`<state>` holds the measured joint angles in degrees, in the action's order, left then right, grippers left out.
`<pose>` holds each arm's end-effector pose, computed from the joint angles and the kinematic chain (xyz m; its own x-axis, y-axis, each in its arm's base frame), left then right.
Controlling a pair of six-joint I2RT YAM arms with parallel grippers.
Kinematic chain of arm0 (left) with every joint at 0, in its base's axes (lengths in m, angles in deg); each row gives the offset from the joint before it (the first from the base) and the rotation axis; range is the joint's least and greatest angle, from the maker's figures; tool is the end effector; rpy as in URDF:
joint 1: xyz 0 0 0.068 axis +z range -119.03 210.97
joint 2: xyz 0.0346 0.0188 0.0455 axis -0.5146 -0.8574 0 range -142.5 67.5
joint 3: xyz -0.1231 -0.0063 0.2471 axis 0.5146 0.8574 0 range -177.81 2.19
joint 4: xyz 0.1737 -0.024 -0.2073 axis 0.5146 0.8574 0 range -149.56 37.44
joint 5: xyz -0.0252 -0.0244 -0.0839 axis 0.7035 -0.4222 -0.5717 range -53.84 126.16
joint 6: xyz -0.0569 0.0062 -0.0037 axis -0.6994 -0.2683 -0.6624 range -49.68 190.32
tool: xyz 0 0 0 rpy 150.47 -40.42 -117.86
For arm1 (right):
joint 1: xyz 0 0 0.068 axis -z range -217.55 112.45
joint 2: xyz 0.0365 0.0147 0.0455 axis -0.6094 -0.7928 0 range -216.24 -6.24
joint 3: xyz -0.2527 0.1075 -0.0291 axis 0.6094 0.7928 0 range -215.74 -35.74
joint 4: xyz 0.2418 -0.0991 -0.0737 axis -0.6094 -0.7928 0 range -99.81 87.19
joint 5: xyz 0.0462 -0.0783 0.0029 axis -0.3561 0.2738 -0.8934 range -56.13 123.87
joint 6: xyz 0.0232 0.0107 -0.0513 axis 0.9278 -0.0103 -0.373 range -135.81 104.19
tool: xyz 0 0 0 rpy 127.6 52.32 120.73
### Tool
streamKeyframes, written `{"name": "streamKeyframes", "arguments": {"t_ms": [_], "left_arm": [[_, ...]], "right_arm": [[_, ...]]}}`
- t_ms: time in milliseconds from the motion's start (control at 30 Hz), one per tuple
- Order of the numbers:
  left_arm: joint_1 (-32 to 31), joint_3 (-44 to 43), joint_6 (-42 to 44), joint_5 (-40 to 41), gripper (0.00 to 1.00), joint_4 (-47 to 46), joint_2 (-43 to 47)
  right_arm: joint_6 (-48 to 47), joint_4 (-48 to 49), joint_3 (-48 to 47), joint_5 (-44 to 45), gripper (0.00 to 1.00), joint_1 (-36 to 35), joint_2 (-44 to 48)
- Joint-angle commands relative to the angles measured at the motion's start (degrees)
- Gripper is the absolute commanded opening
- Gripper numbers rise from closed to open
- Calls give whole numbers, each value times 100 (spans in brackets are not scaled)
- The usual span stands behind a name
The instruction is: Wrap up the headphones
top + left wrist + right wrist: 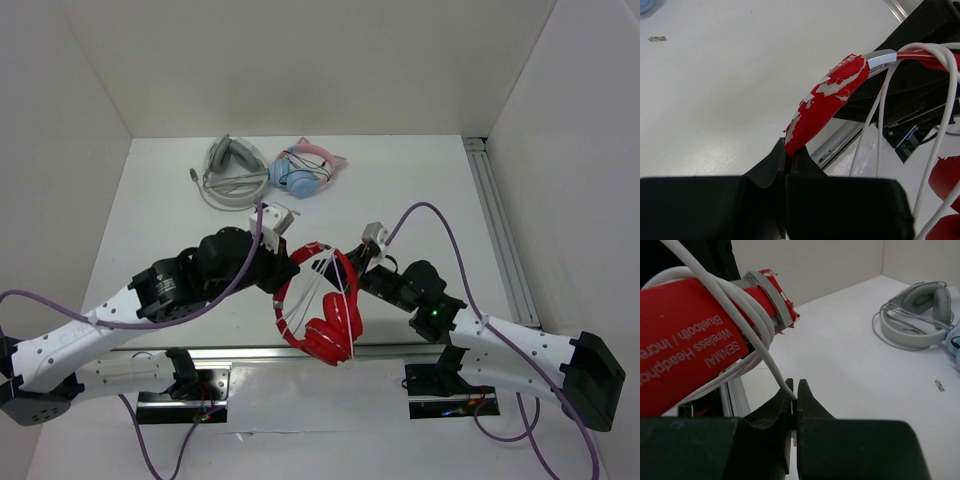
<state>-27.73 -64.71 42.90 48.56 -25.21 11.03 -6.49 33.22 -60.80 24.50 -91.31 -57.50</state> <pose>0.1202 -0.1807 0.3956 -0.5244 -0.0033 -0.8515 0.5533 0.7588 -0.3437 0.1252 0.1821 0.2825 -0.0447 0.2093 -0.9768 -0.8952 0.4256 0.1322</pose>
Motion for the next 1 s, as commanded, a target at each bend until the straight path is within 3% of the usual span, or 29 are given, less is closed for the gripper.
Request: {"name": "streamKeyframes", "arguments": {"t_ms": [0, 100, 333, 467, 767, 967], "left_arm": [[7, 220, -317, -54, 0, -1596, 162], [7, 273, -255, 68, 0, -1826, 162], [7, -842, 26, 965, 0, -720, -189], [7, -843, 26, 966, 0, -859, 65], [7, -44, -27, 1185, 0, -1553, 505], [7, 659, 403, 1308, 0, -2695, 839]], "right_arm": [[8, 589, -280, -381, 0, -178, 64], [-123, 502, -351, -435, 0, -179, 126], [-360, 255, -113, 461, 0, -179, 451], [-291, 386, -121, 217, 0, -179, 258], [193, 1546, 10, -337, 2, -179, 29], [325, 1347, -515, -1198, 10, -179, 21]]}}
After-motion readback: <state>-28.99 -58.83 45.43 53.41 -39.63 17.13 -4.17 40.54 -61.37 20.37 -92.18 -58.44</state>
